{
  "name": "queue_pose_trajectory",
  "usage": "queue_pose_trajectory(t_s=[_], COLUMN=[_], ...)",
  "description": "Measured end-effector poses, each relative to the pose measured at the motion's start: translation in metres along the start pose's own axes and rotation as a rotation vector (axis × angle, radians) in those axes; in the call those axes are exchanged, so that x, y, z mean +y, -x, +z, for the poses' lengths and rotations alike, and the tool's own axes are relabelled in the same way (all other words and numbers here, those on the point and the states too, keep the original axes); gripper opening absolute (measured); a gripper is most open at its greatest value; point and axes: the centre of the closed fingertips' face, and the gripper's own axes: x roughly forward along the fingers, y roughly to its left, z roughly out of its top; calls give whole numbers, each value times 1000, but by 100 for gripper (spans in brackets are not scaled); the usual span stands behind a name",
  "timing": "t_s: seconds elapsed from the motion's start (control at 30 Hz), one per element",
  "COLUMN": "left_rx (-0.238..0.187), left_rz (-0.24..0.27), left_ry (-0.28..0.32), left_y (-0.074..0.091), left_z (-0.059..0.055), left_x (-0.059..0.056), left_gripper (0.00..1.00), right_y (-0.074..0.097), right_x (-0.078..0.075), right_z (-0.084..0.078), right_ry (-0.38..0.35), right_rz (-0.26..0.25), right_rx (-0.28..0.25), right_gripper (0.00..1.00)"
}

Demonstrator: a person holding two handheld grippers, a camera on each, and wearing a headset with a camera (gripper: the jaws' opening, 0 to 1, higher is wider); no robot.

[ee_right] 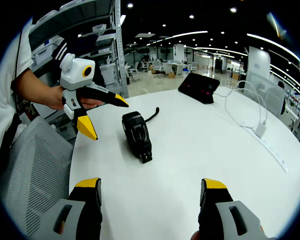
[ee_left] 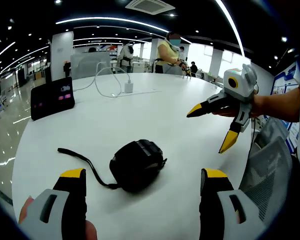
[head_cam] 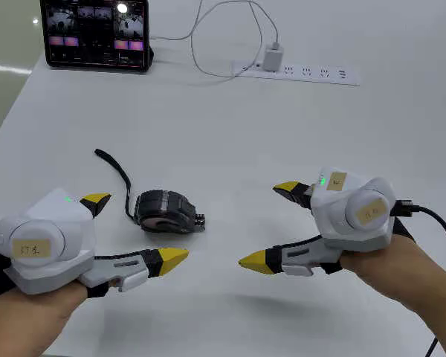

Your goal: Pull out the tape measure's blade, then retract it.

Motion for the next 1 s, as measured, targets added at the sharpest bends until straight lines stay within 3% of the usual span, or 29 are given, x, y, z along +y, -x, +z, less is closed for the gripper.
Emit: queue_pose_trajectory(t_s=[0.27,0.7,1.0], left_rx=[17,9,2], left_rz=[-30,-75,-79], left_ry=[-48,-57,-60], left_y=[8,18,25], left_z=[-8,-16,-25], left_x=[-3,-6,-2], left_gripper=[95,98,99], right_y=[13,33,46], right_x=[1,6,7], right_z=[1,-9,-22], right_ry=[-6,-31,-66], right_rz=[-34,-80,-121], right_rx=[-41,-87,-106], right_gripper=[80,84,88])
